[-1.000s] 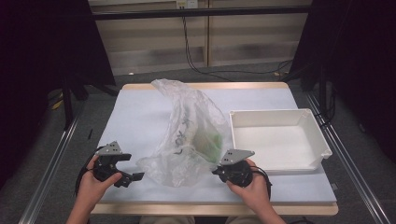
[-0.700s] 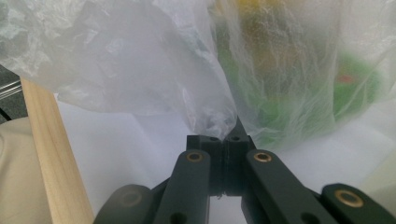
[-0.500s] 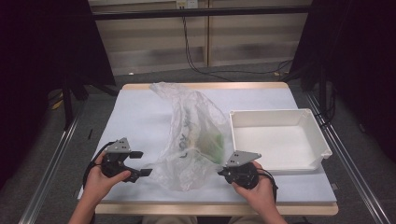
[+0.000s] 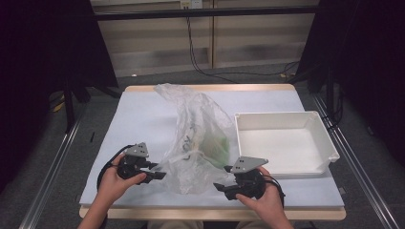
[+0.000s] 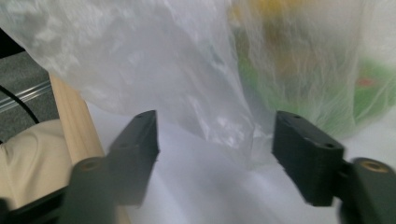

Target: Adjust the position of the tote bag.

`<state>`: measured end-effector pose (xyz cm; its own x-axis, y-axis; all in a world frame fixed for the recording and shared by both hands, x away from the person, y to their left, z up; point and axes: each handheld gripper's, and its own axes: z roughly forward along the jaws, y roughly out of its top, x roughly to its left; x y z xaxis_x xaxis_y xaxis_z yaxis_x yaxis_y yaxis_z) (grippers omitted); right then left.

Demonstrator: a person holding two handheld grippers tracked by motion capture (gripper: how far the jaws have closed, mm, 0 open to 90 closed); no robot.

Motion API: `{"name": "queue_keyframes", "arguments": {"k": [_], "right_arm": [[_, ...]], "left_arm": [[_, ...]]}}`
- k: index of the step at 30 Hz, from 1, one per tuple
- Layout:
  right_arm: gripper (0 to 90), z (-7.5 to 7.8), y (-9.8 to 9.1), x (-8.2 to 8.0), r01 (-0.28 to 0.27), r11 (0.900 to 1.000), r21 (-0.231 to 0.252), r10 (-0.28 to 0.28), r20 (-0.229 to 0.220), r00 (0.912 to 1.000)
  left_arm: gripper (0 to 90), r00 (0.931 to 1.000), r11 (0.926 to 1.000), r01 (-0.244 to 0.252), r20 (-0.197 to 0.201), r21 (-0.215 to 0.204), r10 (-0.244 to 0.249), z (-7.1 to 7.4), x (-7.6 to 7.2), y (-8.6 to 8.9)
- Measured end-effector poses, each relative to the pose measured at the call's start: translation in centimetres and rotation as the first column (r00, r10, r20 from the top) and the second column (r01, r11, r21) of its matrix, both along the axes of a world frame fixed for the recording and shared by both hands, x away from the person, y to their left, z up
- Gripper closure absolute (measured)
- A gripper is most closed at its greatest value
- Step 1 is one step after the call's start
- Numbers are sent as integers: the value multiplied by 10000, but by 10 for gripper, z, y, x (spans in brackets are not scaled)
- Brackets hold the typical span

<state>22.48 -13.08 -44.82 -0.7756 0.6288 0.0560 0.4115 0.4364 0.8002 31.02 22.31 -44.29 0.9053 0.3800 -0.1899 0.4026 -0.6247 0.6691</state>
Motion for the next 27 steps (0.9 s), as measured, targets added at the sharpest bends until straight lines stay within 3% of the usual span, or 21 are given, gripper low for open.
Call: {"name": "queue_keyframes", "arguments": {"k": [2, 9, 11, 12, 13, 14, 17, 18, 20, 21, 25, 27], "right_arm": [[206, 2, 1, -1, 79, 9998, 157, -77, -123, 9999], [222, 3, 6, 1, 149, 9984, 554, -149, 0, 9999], [296, 3, 8, 3, 182, 9972, 719, -181, -29, 9998], [338, 2, 8, 4, 241, 9972, 704, -244, 29, 9997], [404, 2, 8, 5, 247, 9973, 698, -253, 84, 9996], [536, 0, 8, 6, 236, 9968, 764, -241, 62, 9997], [725, -2, 4, 6, 363, 9978, 548, -371, 144, 9992], [744, -3, 3, 6, 412, 9978, 516, -416, 64, 9991], [807, -4, -2, 6, 678, 9969, 389, -677, -46, 9977], [813, -4, -4, 7, 639, 9975, 297, -638, -55, 9979], [834, -4, -10, 6, 922, 9956, 167, -920, -116, 9957], [836, -5, -13, 6, 965, 9953, 128, -963, -154, 9952]], "left_arm": [[620, 10000, 10000, -25, 41, -14, 25, 0, 0, 0], [624, 9999, 9999, -110, 53, -117, 110, 1, -1, 0], [625, 10000, 9999, -88, 8, -112, 88, 0, -1, -1], [625, 10000, 9999, -39, 30, 121, 38, 0, 0, -1], [625, 10000, 10000, -85, 10, -35, 85, -1, -1, -3], [625, 10000, 10000, -56, 31, -24, 56, -1, 0, -3], [622, 9999, 9998, -130, 48, -150, 131, 1, -1, -3], [599, 9998, 9996, -198, 34, -192, 199, 1, -1, -2], [398, 9993, 9993, -375, -13, -14, 375, 1, 2, 0], [349, 9988, 9988, -492, 42, -42, 493, 1, 1, 0], [202, 9972, 9972, -732, 139, -145, 734, 4, 4, 6], [194, 9976, 9979, -622, 280, -182, 627, 7, 4, 7]]}}
